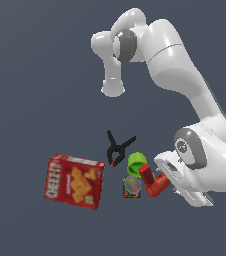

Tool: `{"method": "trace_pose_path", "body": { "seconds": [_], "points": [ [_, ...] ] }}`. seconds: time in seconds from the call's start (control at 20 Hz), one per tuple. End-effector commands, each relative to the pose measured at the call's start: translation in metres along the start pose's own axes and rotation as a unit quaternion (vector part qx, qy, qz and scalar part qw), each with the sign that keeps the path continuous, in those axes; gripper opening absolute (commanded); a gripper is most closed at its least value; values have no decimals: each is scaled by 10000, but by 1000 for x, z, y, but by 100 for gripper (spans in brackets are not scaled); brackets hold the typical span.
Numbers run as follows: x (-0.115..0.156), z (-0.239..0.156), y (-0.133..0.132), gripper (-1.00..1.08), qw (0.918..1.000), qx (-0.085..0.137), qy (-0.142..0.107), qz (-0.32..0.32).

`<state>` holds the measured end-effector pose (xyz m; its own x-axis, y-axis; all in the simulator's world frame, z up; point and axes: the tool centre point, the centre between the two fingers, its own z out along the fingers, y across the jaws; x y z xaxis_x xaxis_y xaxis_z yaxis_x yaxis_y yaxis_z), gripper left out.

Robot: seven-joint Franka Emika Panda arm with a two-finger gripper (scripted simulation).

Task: Pick up a designated object from a clutter of objects.

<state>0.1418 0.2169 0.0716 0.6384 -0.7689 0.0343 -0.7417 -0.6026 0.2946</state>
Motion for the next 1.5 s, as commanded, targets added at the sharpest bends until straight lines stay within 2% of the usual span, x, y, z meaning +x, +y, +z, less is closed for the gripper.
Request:
{"method": "trace_pose_path", "body": {
  "seconds": [0.0, 0.8, 1.35, 1.4, 1.45],
  "points": [
    [-1, 4, -2, 108, 10000, -9, -7, 93],
    [-2, 12, -4, 108, 9997, -29, -28, 229],
    [-3, 41, -4, 108, 9997, -29, -36, 242],
    [-3, 41, -4, -100, 9997, -29, -36, 242],
    [-3, 41, -4, -100, 9997, -29, -36, 242]
  ]
}}
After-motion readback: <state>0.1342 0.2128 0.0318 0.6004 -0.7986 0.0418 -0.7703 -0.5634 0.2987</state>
